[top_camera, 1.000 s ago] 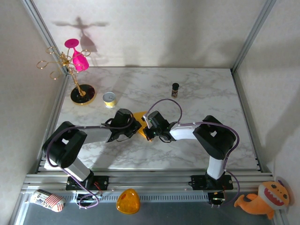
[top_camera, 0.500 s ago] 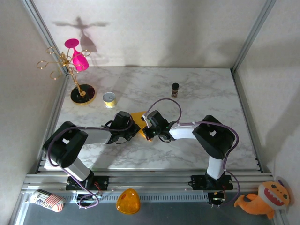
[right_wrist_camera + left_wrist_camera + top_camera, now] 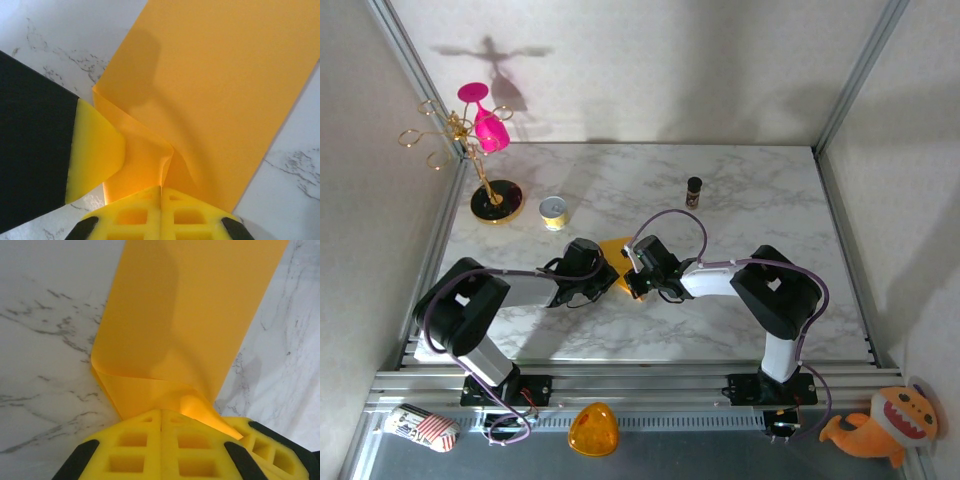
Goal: Fold a paper plane with a square sheet of paper (pick it up from the middle)
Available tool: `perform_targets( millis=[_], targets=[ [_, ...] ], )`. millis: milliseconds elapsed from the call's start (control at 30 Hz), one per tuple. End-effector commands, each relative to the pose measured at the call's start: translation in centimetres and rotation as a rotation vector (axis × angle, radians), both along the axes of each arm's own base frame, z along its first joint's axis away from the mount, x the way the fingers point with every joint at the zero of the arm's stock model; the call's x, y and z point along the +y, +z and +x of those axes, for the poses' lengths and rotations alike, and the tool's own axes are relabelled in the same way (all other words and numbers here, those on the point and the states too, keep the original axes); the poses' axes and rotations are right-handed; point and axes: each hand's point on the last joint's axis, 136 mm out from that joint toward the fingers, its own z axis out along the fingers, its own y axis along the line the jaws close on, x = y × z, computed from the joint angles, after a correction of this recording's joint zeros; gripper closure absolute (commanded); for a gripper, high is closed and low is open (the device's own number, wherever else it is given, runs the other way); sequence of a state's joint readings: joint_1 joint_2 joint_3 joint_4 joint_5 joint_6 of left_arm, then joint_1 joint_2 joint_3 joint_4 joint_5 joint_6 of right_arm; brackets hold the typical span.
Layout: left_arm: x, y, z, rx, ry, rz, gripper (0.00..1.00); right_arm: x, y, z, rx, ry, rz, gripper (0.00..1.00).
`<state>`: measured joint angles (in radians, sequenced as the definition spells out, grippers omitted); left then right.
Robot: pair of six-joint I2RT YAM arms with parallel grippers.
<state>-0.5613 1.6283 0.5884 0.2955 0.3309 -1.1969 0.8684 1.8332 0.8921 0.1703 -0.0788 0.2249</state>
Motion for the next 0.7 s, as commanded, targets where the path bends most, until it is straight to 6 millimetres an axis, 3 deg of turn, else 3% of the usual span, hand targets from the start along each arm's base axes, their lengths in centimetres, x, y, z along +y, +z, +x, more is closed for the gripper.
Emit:
perform_targets(
  millis=[0, 333, 500, 600, 667],
  targets=[
    [0.7, -1.2, -0.2, 0.011, 0.006, 0.046, 0.96, -1.1, -2.0, -0.5, 0.052, -0.013, -0.058, 0.93],
    [1.1, -2.0, -0.5, 0.033, 0.012, 0.073, 0.96, -1.0, -1.5, -0.4, 0.051, -0.02, -0.047, 0.92],
    [1.6, -2.6, -1.0, 0.06, 0.015, 0.1, 0.96, -0.4, 2.0, 0.9, 0.036, -0.07, 0.038, 0.81],
    [1.6, -2.8, -1.1, 0.065, 0.01, 0.105, 0.96, -1.1, 4.4, 1.8, 0.038, -0.131, 0.093, 0.7],
    [1.5, -2.7, -1.0, 0.063, 0.008, 0.104, 0.96, -1.7, 5.1, 2.1, 0.06, -0.158, 0.106, 0.68]
  ],
)
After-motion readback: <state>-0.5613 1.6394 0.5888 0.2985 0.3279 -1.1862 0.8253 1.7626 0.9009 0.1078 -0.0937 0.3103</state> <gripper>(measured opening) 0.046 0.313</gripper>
